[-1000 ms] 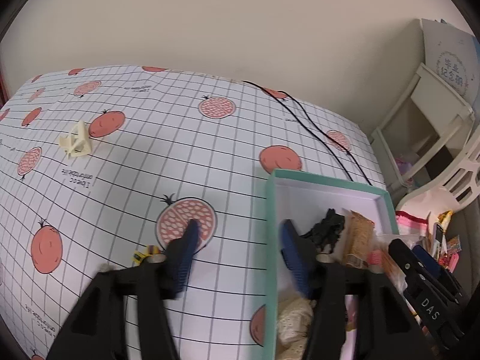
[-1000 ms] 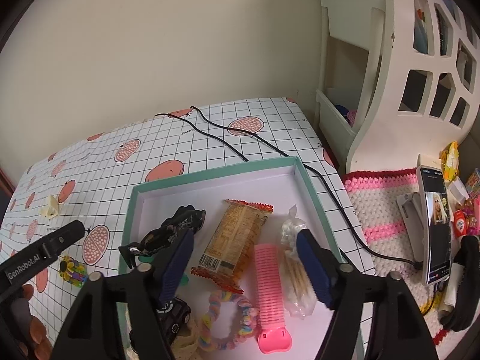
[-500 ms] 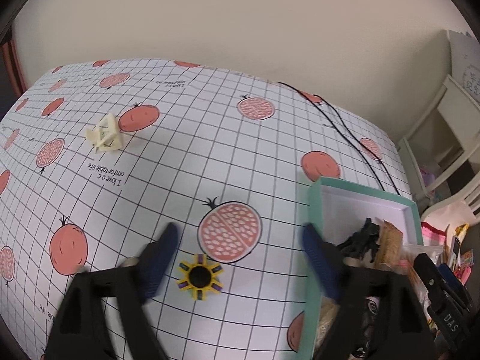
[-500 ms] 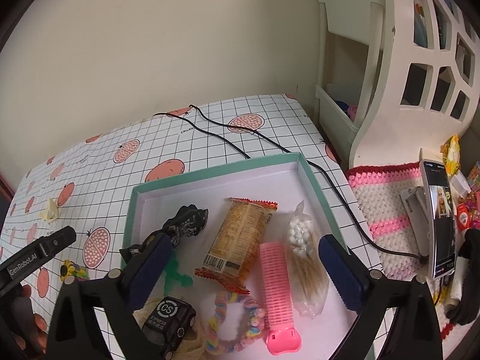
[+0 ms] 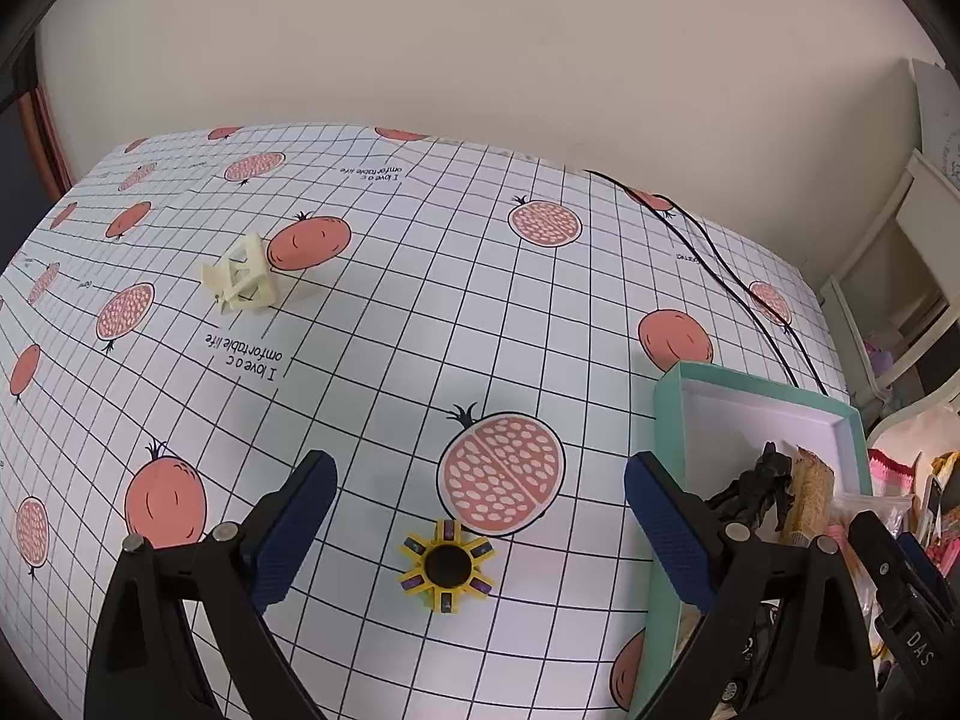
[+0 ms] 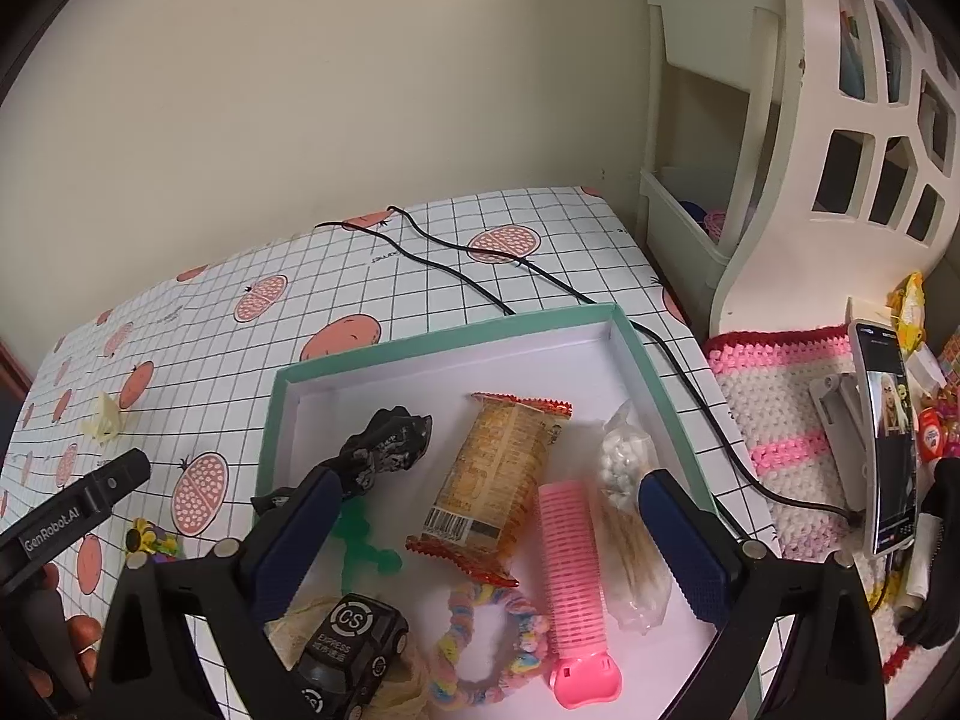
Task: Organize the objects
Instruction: 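Move both grippers back toward the cream hair clip and sunflower toy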
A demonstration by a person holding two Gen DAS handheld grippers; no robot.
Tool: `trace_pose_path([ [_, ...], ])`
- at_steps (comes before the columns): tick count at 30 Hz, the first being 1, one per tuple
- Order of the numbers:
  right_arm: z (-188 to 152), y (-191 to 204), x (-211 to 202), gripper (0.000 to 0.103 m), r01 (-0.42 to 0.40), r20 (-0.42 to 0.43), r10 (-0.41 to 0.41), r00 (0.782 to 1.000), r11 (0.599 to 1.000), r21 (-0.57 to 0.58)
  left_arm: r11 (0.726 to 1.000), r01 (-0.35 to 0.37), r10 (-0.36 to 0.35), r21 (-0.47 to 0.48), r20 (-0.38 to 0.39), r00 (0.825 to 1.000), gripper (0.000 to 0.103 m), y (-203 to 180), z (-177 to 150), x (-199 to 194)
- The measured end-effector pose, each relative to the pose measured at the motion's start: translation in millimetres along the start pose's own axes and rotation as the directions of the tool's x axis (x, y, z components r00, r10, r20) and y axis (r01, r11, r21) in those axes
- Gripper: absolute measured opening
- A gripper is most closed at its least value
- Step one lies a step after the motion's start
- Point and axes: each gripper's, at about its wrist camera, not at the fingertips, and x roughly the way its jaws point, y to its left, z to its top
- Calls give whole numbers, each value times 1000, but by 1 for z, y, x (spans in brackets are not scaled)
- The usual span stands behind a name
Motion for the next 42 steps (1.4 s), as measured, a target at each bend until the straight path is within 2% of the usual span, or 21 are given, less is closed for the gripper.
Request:
trace_pose_path([
  [12, 4, 8, -6, 101, -15, 16, 15, 1000, 1000, 1, 1000, 9, -9, 14, 5, 1000, 97, 3, 7, -5],
  [24, 4, 28, -9, 101, -45, 31, 46, 998, 999, -29, 998, 15, -15, -60, -6, 1000, 97, 46, 26, -8],
  [36, -2, 76, -7, 101, -82, 28, 85, 996, 992, -100, 987, -75, 71, -140, -28, 997, 97, 106, 49, -8],
  [42, -4, 108, -9, 101, -136, 33, 142, 989, 979, -152, 967, -165, 148, -193, -99, 984, 97, 139, 53, 1],
])
